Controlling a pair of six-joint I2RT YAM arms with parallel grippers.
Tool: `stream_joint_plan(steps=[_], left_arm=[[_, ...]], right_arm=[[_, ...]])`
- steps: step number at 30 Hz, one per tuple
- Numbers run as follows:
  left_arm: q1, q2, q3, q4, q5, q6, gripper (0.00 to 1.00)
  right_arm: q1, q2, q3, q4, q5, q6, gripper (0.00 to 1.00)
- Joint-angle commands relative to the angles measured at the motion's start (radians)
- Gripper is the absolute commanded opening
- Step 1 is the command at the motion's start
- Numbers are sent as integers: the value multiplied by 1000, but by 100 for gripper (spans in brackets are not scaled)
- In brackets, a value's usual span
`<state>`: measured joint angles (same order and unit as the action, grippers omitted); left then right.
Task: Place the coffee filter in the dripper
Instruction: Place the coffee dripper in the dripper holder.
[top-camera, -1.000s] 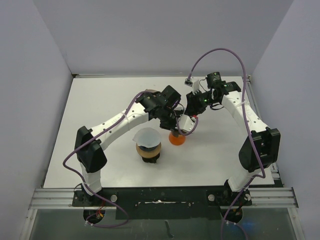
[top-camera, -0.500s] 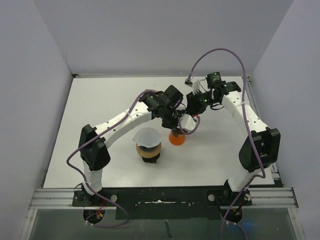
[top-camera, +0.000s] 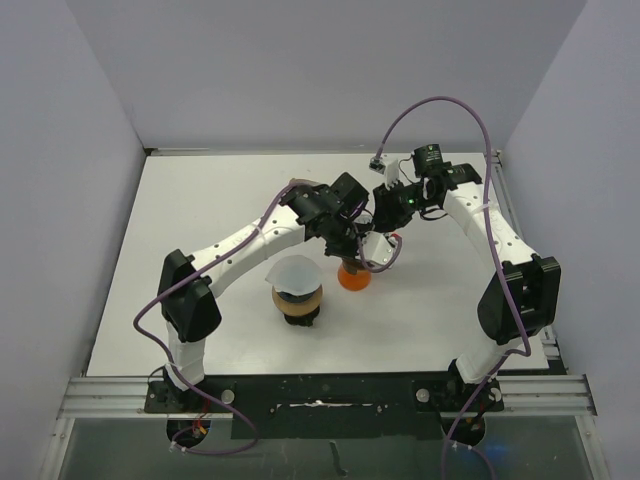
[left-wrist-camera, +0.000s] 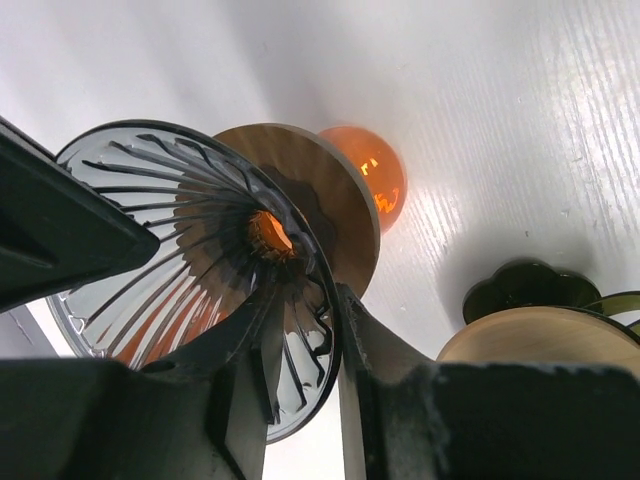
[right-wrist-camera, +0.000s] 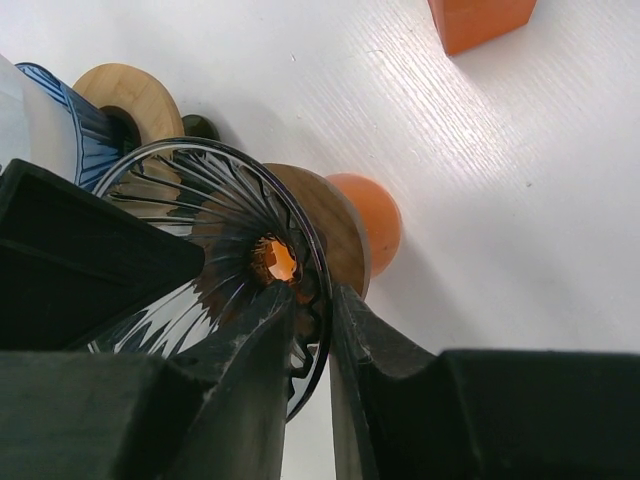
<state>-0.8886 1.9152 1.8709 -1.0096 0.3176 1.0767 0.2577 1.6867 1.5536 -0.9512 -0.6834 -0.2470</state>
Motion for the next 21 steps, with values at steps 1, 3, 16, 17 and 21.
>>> stream_joint_plan(steps=[1,3,16,17,21], left_arm=[[4,-13,15,12,12,6,20],[0,-15,0,16,3,9,18],[0,-48,-107,51,-18,14,13],[0,-48,-108,51,-18,14,13],[1,-49,-119,55,-15,11,13]], right_arm=[[9,-66,-17,8,-10,-10,19],[10,-65,-24,12,-9,-11,18],[16,-82,-86,36,17,-25,15],[16,-82,-92,37,20,-27,15],[20,-84,-109,43,29,-35,15]])
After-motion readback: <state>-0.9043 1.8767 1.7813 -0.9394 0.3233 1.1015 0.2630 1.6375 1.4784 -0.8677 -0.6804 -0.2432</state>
